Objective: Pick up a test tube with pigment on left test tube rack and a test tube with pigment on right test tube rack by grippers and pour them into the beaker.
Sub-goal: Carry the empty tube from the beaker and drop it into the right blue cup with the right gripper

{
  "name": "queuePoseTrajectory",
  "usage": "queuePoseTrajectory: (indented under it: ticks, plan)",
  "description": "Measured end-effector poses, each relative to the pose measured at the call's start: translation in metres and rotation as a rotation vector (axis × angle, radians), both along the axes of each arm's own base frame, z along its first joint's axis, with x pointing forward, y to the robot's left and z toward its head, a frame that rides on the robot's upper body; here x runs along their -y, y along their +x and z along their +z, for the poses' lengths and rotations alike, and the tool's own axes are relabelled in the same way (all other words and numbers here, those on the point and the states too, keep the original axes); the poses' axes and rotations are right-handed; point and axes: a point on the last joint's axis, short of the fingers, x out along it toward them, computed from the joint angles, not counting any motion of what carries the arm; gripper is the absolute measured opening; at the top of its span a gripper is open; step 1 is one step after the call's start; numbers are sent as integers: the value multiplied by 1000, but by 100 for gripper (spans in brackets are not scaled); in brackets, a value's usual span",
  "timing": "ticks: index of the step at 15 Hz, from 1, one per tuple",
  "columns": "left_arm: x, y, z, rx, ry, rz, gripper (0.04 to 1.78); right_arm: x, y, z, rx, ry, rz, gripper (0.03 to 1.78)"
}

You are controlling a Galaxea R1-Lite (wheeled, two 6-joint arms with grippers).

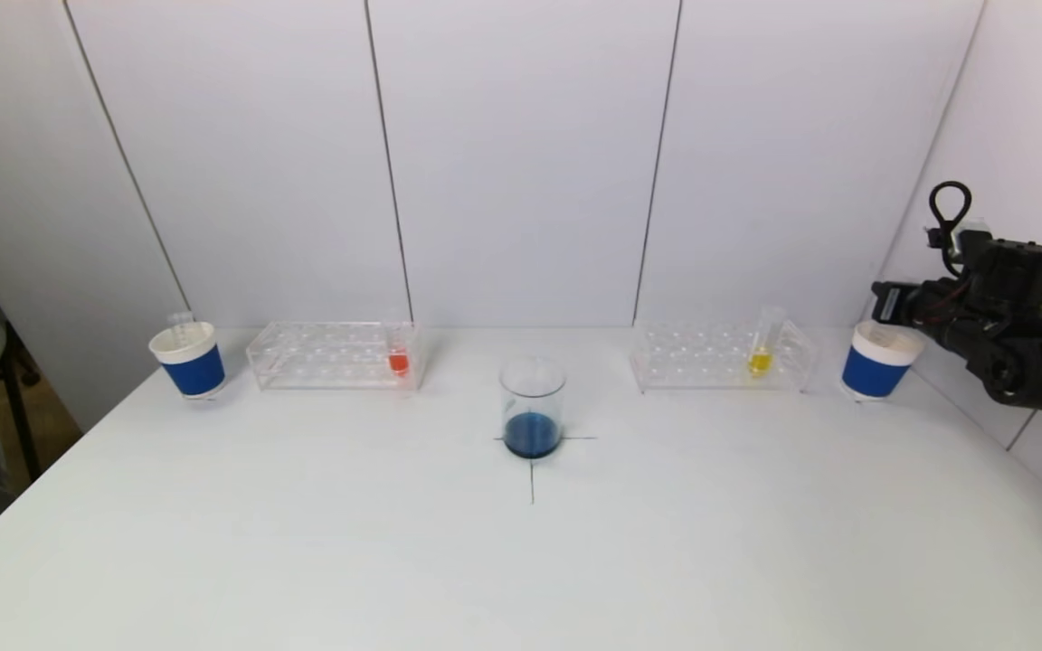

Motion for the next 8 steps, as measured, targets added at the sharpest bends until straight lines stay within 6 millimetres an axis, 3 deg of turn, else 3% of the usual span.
queuePoseTrajectory:
  ticks: [8]
  plan:
    - [0, 0, 0, 0, 0, 0, 176, 1, -9, -16, -10, 2, -8, 51]
